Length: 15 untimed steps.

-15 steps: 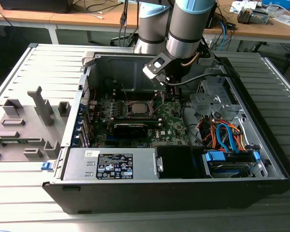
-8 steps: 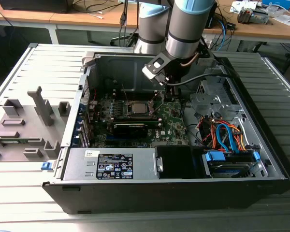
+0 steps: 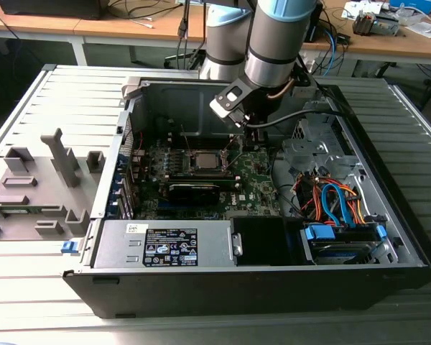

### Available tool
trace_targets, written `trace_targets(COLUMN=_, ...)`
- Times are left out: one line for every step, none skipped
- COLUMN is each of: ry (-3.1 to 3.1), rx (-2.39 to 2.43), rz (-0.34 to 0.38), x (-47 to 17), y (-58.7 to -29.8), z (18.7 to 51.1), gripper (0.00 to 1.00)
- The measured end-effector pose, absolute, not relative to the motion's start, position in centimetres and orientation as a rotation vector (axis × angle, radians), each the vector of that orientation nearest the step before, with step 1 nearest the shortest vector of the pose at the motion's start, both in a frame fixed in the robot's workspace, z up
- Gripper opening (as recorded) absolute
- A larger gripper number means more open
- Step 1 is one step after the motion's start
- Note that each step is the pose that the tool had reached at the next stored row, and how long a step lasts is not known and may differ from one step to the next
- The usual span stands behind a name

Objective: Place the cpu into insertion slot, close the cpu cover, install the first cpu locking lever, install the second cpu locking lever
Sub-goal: 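Close the cpu cover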

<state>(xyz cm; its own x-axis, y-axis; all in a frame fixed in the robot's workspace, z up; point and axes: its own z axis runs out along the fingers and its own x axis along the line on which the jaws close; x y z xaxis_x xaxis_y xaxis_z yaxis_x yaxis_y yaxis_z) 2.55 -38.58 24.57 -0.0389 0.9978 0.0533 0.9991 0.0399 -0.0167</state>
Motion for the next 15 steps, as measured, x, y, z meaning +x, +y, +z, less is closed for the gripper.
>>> trace_targets(ry=-2.229, rx=-2.142, rz=-0.039, x=2.52, y=-38.58, z=24.55, gripper=0.11)
trace_targets(ry=-2.229, rx=-2.142, rz=-0.039, x=2.51, y=-38.58, z=24.55, gripper=0.11)
trace_targets(ry=-2.229, rx=-2.142, rz=-0.039, x=2.5, y=-38.58, z=24.54, gripper=0.11)
trace_targets(ry=-2.229, rx=-2.142, rz=-0.039, x=2.48, y=-38.58, z=24.53, gripper=0.11)
trace_targets(ry=-2.229, rx=-2.142, rz=-0.038, x=2.47, y=-38.58, z=24.52, gripper=0.11)
trace_targets(ry=-2.228, rx=-2.143, rz=-0.039, x=2.44, y=-38.58, z=24.52, gripper=0.11)
trace_targets(ry=-2.229, rx=-2.142, rz=-0.039, x=2.43, y=-38.58, z=24.51, gripper=0.11)
trace_targets(ry=-2.229, rx=-2.142, rz=-0.038, x=2.41, y=-38.58, z=24.5, gripper=0.11)
trace_targets(ry=-2.229, rx=-2.142, rz=-0.039, x=2.39, y=-38.58, z=24.49, gripper=0.11)
trace_targets(ry=-2.229, rx=-2.142, rz=-0.038, x=2.37, y=-38.58, z=24.48, gripper=0.11)
trace_targets(ry=-2.229, rx=-2.142, rz=-0.039, x=2.37, y=-38.58, z=24.47, gripper=0.11)
trace_targets(ry=-2.229, rx=-2.142, rz=-0.039, x=2.35, y=-38.58, z=24.47, gripper=0.11)
trace_targets(ry=-2.229, rx=-2.142, rz=-0.039, x=2.34, y=-38.58, z=24.46, gripper=0.11)
trace_targets(ry=-2.229, rx=-2.142, rz=-0.039, x=2.33, y=-38.58, z=24.45, gripper=0.11)
trace_targets(ry=-2.229, rx=-2.142, rz=-0.039, x=2.32, y=-38.58, z=24.44, gripper=0.11)
